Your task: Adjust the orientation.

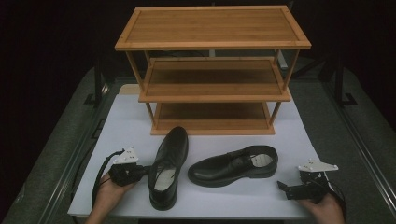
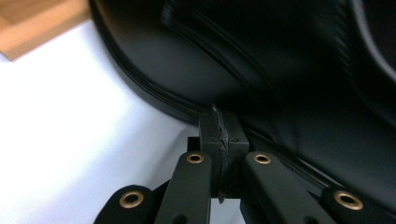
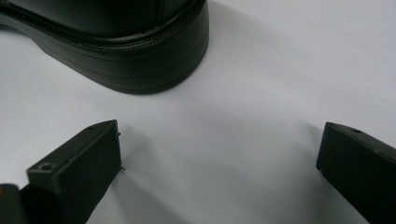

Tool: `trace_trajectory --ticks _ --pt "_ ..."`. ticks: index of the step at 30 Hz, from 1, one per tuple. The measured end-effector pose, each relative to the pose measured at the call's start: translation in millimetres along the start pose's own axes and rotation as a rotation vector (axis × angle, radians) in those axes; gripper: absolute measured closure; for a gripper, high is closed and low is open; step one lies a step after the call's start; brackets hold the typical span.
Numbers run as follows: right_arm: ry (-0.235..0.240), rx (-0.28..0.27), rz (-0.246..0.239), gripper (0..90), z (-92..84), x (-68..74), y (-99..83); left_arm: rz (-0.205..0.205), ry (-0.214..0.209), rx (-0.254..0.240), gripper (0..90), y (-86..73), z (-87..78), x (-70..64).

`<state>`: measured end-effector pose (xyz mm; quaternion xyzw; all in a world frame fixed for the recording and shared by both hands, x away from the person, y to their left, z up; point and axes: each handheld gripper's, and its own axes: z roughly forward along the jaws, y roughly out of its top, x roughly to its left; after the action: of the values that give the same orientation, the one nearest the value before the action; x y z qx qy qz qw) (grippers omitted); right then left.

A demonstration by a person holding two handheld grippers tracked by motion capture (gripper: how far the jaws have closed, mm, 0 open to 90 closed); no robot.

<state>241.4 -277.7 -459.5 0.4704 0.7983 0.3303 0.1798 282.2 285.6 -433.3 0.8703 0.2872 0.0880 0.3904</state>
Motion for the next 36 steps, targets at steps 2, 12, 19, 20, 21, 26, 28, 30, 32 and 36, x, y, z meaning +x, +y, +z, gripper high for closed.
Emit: trace_trajectory --ticks 2,12,19,20,21,26,28,30,32,36 --pt "0.000 -0.001 -0.002 0.0 0.0 0.0 0.1 0.002 -0.014 -0.001 90.0 0.2 1.2 -3.0" --pt "-0.001 -0.001 -0.002 0.0 0.1 -0.2 0.1 0.019 -0.042 0.000 90.0 3.6 5.7 -7.6" --pt "-0.001 0.000 0.002 0.0 -0.2 0.2 -0.1 0.007 -0.014 0.002 81.6 8.0 -1.4 -5.2" --pt "-0.001 0.000 0.002 0.0 -0.2 0.2 -0.1 0.007 -0.014 0.002 81.1 8.0 -1.4 -5.2" --pt "0.000 0.000 0.003 0.0 -0.1 0.1 -0.1 0.007 -0.011 -0.011 81.1 10.2 -4.9 -5.0" --pt "0.000 0.006 0.001 0.0 0.0 -0.2 0.8 -0.003 0.002 -0.046 67.3 32.1 -18.1 2.8" --pt "-0.001 0.008 -0.001 0.0 0.1 0.0 1.0 0.011 0.028 -0.055 65.1 40.0 -21.5 5.4" --pt "-0.001 0.009 -0.001 0.0 0.0 -0.1 1.1 0.011 0.025 -0.065 65.1 43.7 -23.3 7.0" --pt "-0.002 0.010 0.001 0.0 0.0 0.1 1.2 0.022 0.021 -0.085 64.9 52.2 -26.2 9.3" --pt "-0.001 0.010 0.003 0.0 -0.2 -0.2 1.5 0.062 0.007 -0.110 64.3 73.2 -27.6 7.8"
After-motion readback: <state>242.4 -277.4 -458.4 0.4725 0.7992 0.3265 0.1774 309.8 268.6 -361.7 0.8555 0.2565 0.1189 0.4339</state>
